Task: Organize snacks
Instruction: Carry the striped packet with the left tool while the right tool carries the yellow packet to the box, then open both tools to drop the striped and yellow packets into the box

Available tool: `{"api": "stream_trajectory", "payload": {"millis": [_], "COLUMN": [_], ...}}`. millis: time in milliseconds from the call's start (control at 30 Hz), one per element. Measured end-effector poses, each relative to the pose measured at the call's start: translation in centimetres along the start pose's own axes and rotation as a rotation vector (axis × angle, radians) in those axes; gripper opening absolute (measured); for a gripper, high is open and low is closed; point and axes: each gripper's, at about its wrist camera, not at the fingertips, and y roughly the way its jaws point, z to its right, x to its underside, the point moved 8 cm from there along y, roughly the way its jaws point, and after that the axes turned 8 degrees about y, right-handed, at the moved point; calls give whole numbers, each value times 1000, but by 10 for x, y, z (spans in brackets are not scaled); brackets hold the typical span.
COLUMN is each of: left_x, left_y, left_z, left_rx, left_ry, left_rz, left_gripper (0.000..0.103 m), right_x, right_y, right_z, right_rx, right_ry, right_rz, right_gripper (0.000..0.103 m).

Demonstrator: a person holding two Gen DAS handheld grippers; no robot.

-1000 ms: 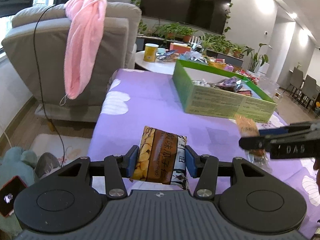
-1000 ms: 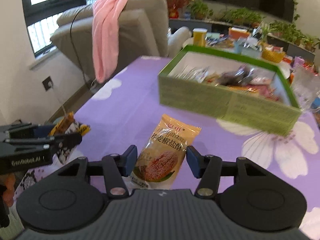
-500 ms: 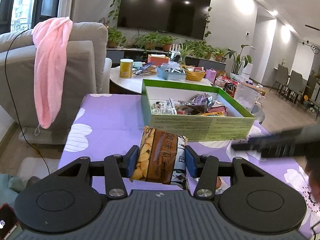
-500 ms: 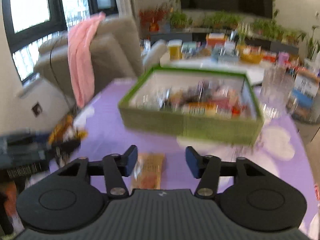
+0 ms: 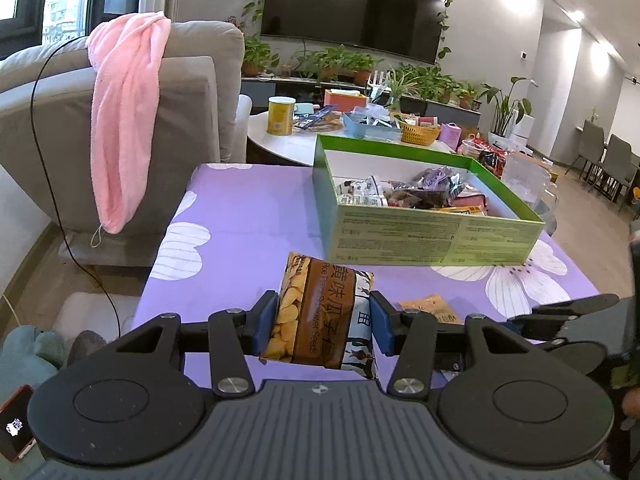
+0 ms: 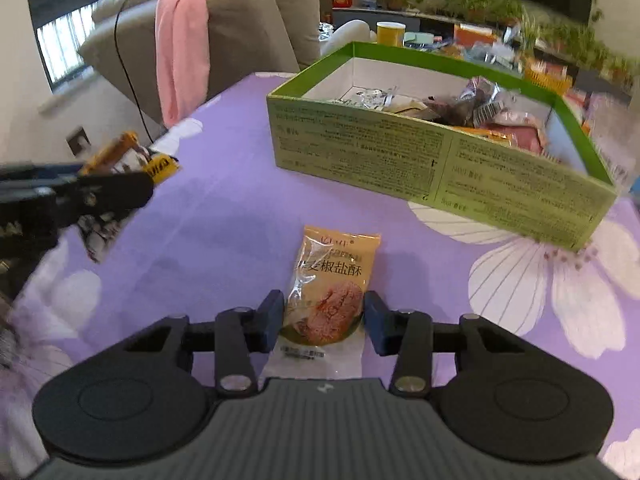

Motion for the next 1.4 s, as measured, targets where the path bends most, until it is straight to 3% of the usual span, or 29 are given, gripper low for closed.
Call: {"api": "stream_trajectory", "payload": {"millis": [267, 700, 900, 1200, 1267, 1300, 1367, 1400], "left_x": [-27, -113, -141, -145, -141, -139, -135, -134], "left_y": [7, 48, 81, 132, 139, 143, 149, 150], "left_z": [22, 54, 58, 57, 55, 54, 51, 50], "left_rx": [48, 112, 119, 97, 75, 63, 54, 55], "left_ry": [39, 119, 127, 104, 110, 108, 98, 96], "left_rz": [44, 142, 146, 117, 110, 103, 93, 89], "left_gripper": [46, 46, 46, 49, 53, 55, 65, 66], "right_x": [-39, -126, -149, -161, -159, -157, -152, -150], "right_y": [-41, -66, -50, -12, -5, -1, 0, 0], "right_z": [23, 65, 80, 94, 99, 104, 112, 113], "right_rx": [4, 52, 53, 52, 63, 75, 78, 65], "right_ry": [53, 75, 98, 120, 131, 154, 199, 220], "right_rz": [146, 332, 346, 308, 310, 305, 297, 287], "right_gripper": [35, 35, 35, 36, 39, 46, 48, 48]}}
